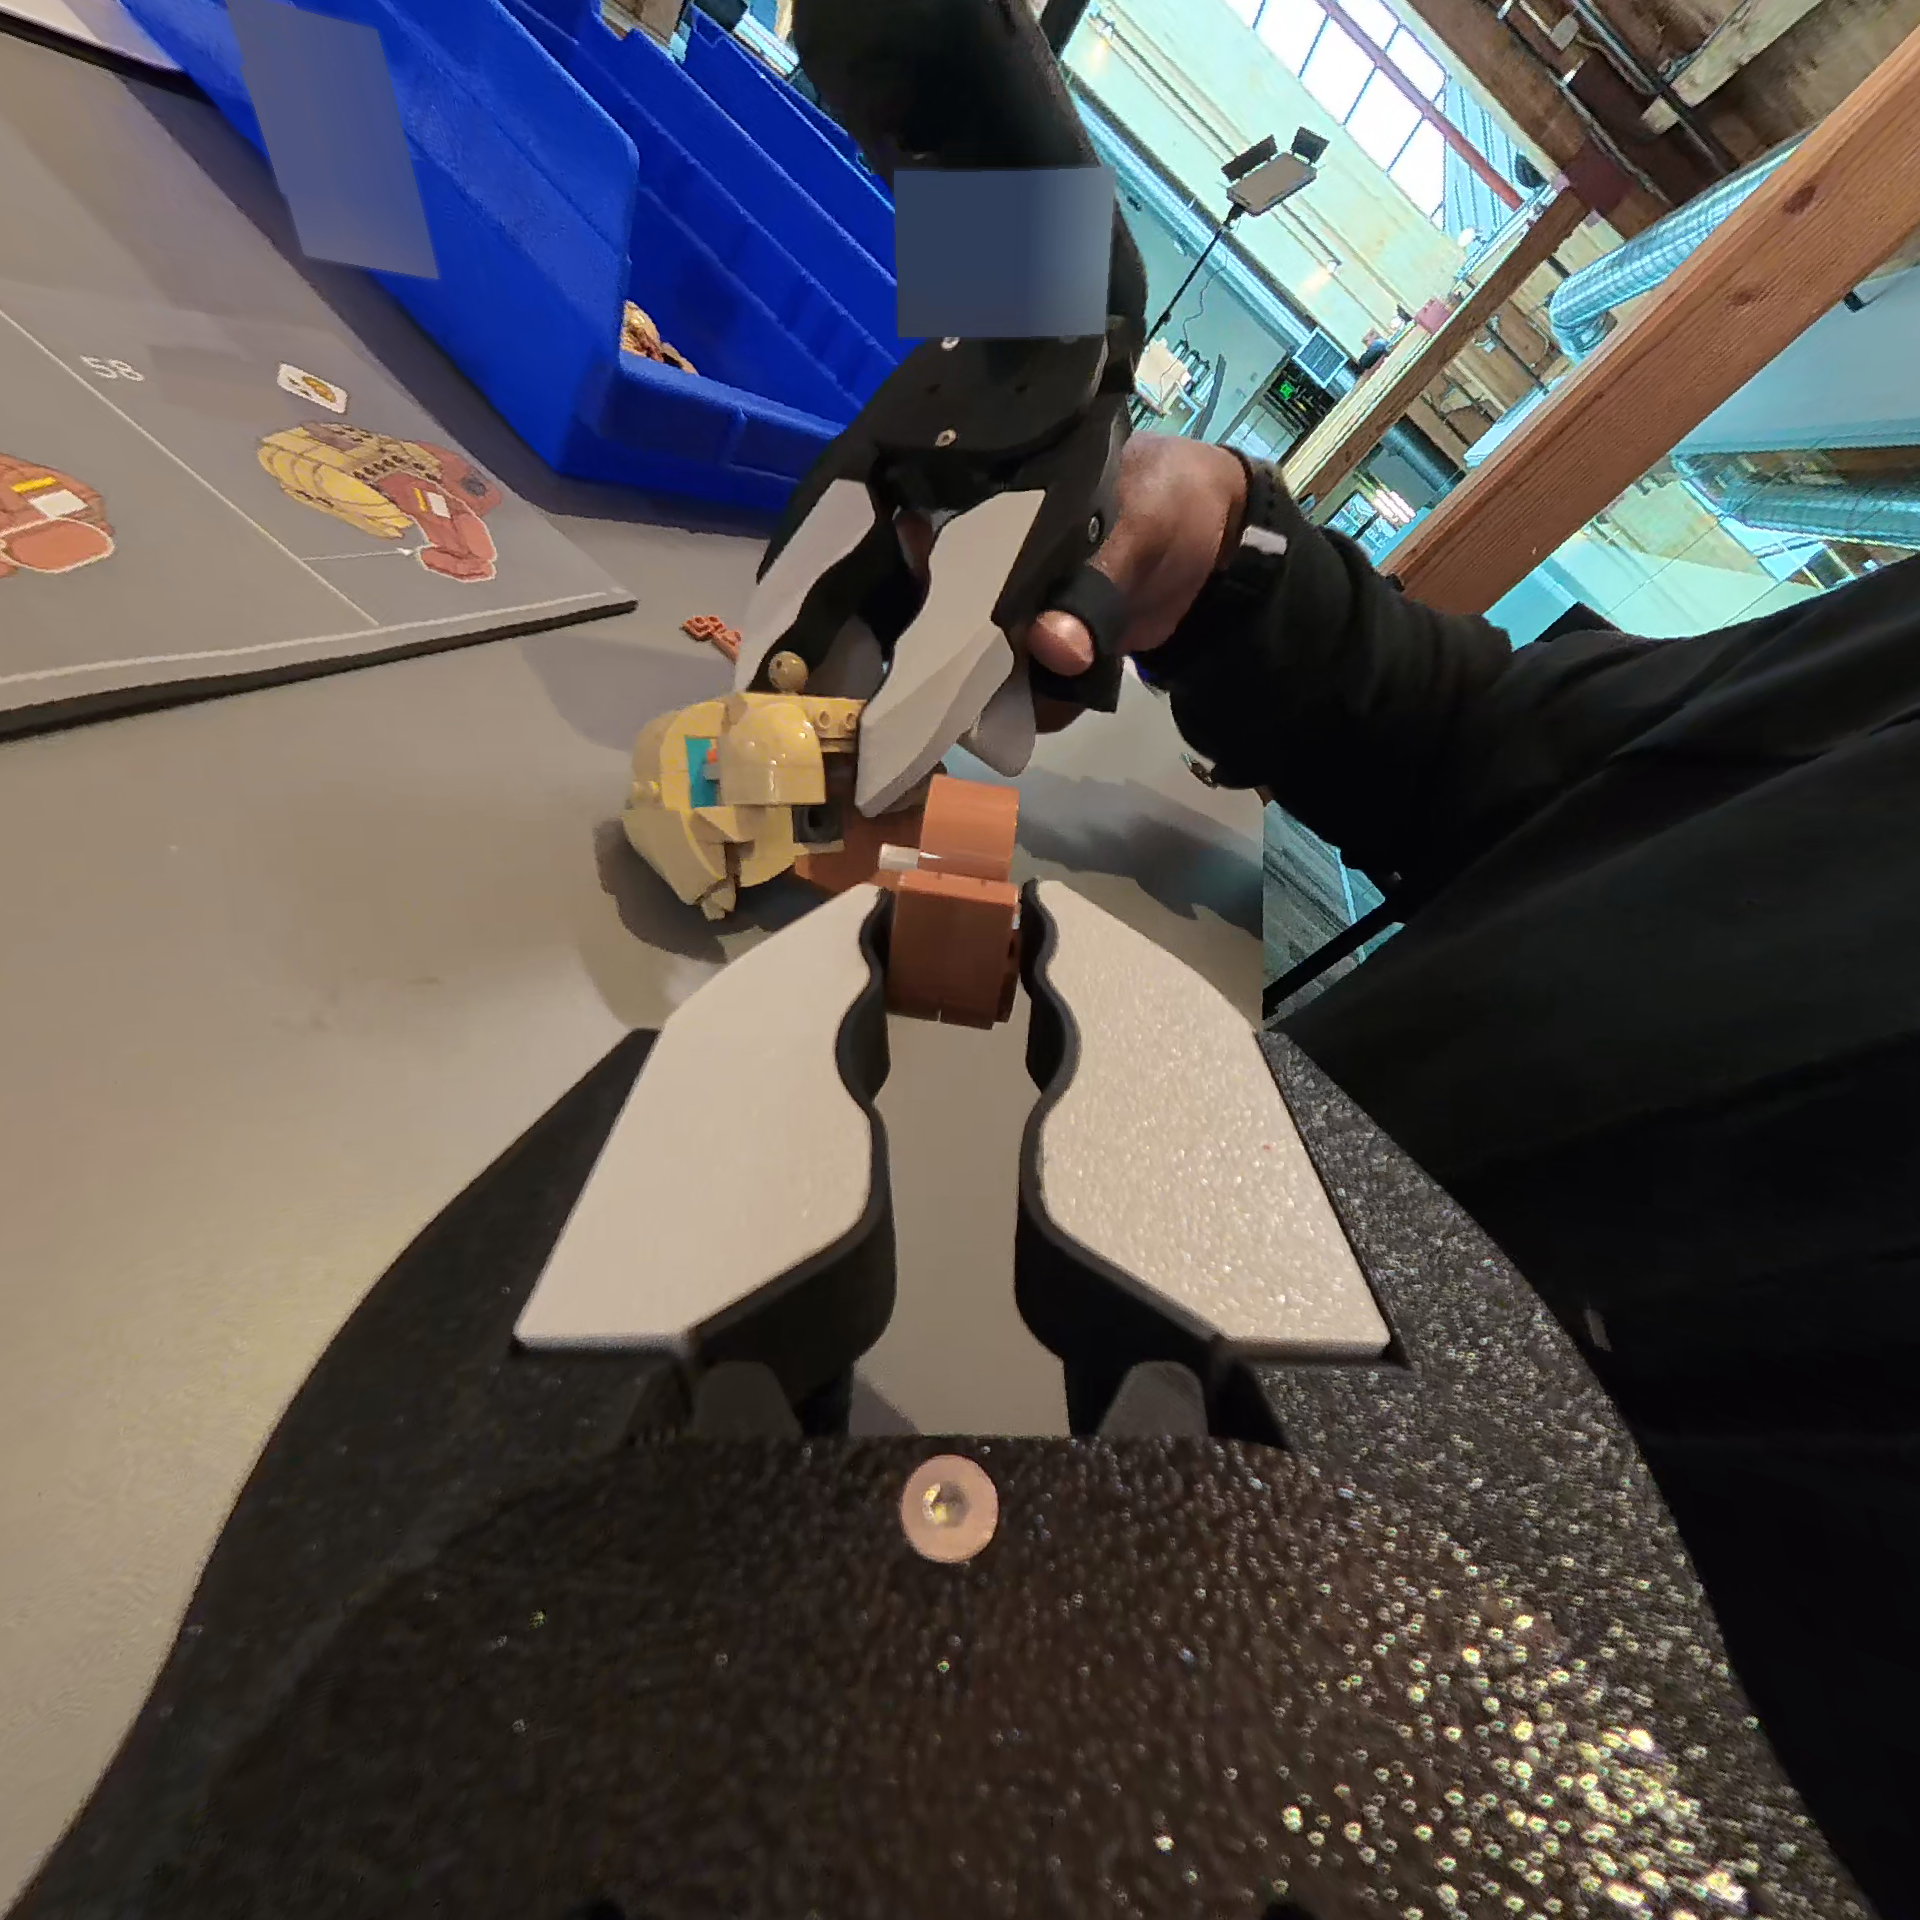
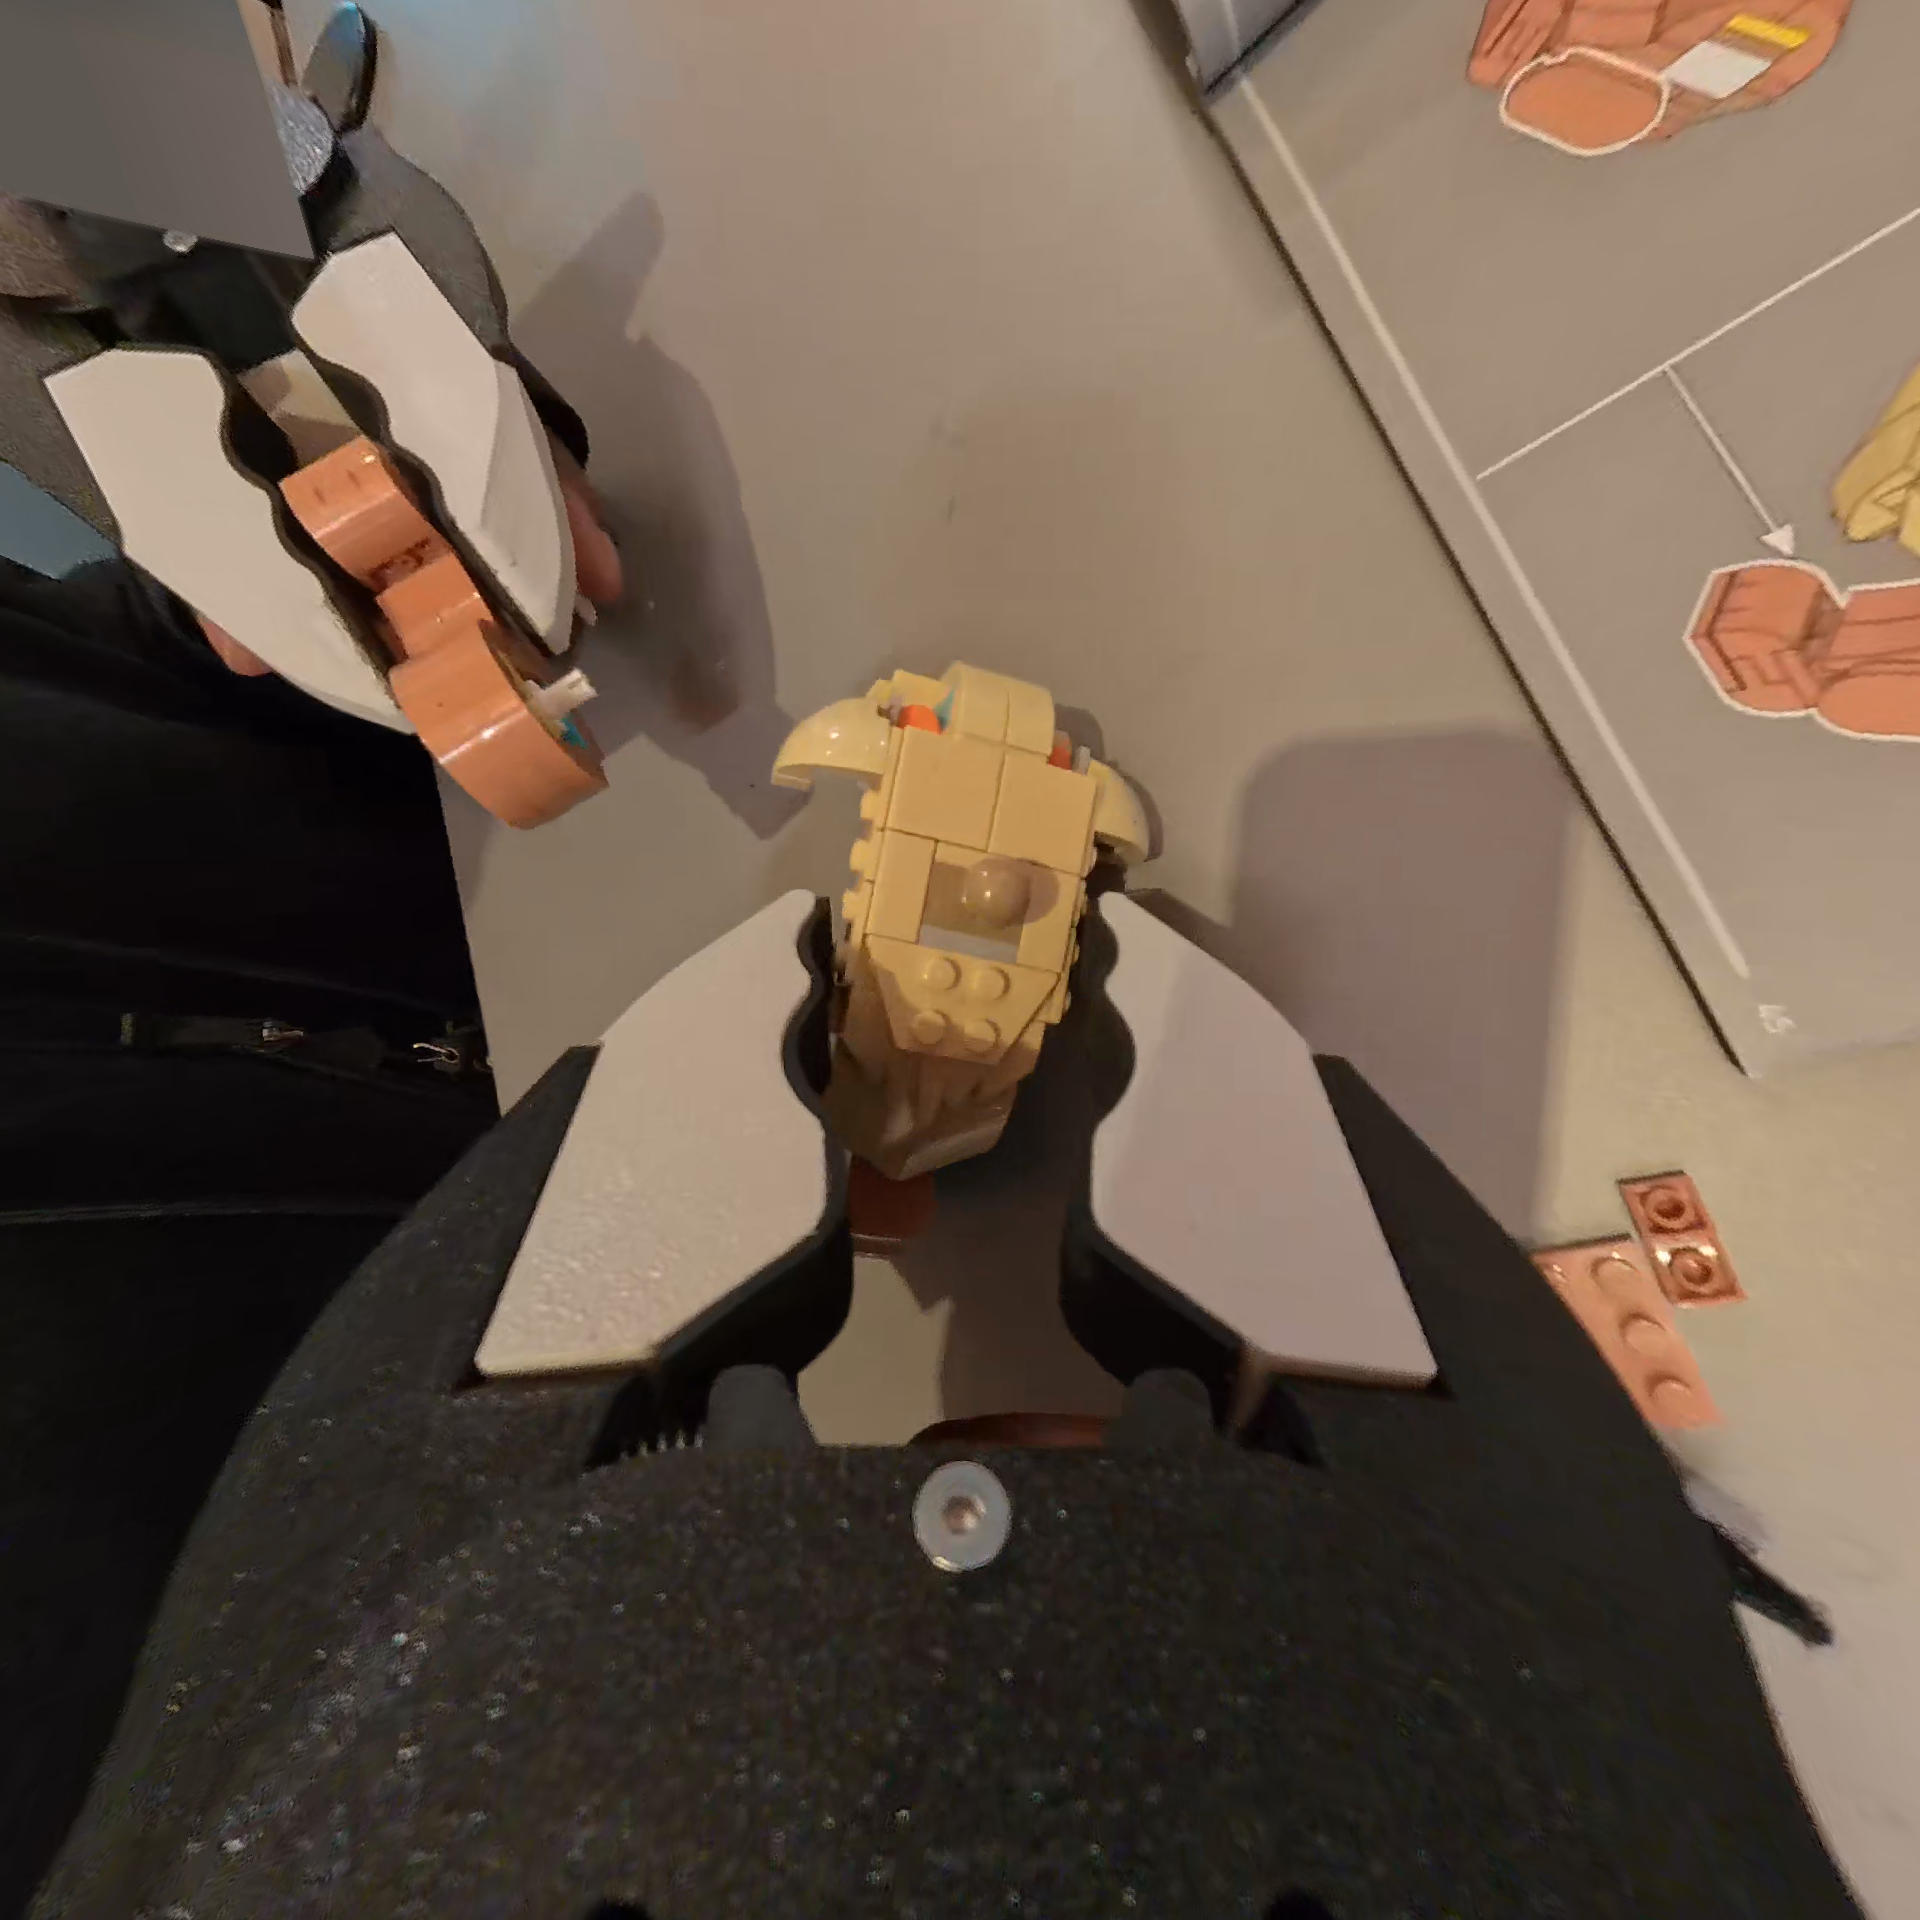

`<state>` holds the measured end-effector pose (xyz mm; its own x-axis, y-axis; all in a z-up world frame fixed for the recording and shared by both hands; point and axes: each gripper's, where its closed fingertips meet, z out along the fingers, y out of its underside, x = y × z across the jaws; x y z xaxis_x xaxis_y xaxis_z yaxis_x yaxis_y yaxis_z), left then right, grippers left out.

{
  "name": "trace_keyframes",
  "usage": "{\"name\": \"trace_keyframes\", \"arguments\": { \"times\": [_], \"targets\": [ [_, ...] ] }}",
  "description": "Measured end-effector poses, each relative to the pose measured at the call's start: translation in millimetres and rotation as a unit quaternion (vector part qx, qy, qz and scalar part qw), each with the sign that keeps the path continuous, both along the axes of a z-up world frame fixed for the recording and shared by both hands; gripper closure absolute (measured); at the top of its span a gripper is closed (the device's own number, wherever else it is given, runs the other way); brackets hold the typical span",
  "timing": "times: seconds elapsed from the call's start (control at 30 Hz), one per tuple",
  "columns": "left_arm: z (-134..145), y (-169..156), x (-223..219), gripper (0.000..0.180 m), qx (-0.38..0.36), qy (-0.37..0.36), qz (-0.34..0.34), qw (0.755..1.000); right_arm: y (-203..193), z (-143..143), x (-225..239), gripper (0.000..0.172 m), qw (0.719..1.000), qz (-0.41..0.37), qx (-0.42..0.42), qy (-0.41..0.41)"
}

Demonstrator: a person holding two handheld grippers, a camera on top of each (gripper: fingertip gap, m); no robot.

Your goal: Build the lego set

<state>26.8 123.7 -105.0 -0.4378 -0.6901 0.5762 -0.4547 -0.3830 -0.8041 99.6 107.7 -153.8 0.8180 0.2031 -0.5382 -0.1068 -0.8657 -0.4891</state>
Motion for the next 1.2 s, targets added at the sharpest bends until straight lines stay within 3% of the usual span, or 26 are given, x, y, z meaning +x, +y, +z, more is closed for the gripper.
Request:
{"name": "trace_keyframes", "arguments": {
  "times": [0.13,0.3,0.43,0.57,0.87,1.2],
  "targets": [
    [4,2,-1,0.159,-0.014,-0.009,0.001,1.000,11,5,-4,0.127,0.998,-0.027,0.040,0.032],
    [20,5,-8,0.159,-0.033,-0.063,-0.012,0.997,27,47,-13,0.127,0.970,-0.061,0.200,0.123],
    [33,4,-11,0.159,0.032,-0.140,-0.013,0.990,28,72,-18,0.127,0.935,-0.068,0.315,0.149],
    [31,-7,-9,0.159,0.096,-0.153,-0.023,0.983,21,86,-24,0.127,0.916,-0.049,0.372,0.143],
    [35,-21,-4,0.159,0.142,-0.161,-0.051,0.975,18,86,-30,0.128,0.905,-0.047,0.396,0.147],
    [35,-20,1,0.159,0.067,-0.148,-0.040,0.986,19,93,-30,0.128,0.887,-0.078,0.420,0.175]
  ]
}}
